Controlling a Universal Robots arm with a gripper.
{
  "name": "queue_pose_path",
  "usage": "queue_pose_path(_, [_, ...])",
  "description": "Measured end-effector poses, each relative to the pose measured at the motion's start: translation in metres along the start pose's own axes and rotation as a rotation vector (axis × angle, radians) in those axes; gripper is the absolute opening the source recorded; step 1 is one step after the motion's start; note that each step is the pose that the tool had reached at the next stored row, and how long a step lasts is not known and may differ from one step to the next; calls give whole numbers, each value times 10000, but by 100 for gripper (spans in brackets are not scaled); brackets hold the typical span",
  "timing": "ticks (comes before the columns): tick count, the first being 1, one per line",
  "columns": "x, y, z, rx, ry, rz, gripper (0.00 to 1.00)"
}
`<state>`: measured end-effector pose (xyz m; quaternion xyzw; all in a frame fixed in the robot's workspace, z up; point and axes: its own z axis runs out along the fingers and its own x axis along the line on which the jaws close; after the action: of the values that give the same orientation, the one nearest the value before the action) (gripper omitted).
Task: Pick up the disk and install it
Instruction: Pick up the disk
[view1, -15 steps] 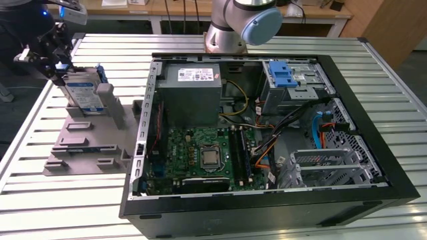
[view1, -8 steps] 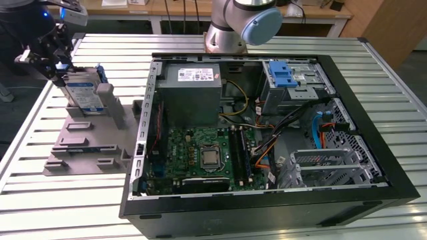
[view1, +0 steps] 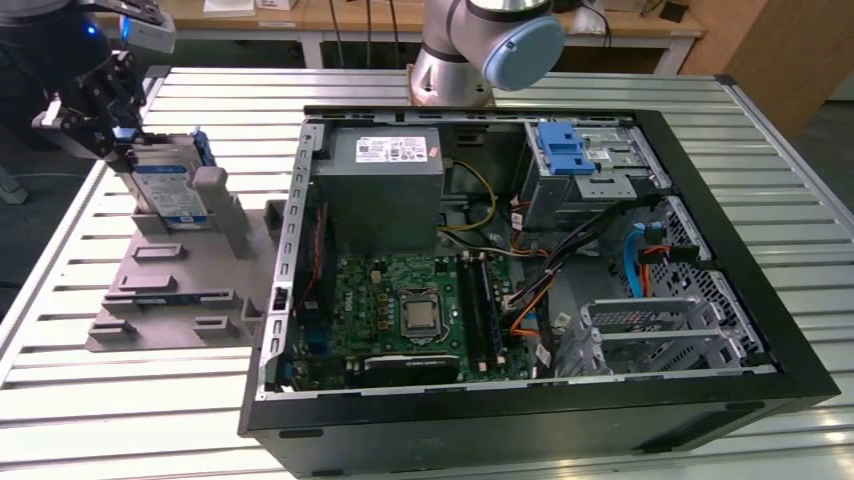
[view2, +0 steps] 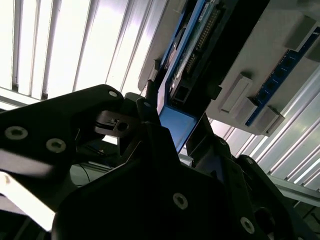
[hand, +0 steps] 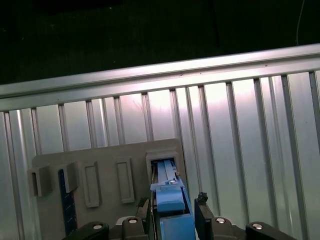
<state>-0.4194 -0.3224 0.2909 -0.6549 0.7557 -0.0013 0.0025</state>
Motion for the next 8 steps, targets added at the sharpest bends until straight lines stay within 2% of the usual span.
queue_pose_path(8, [3, -1, 15, 1, 19, -11, 48])
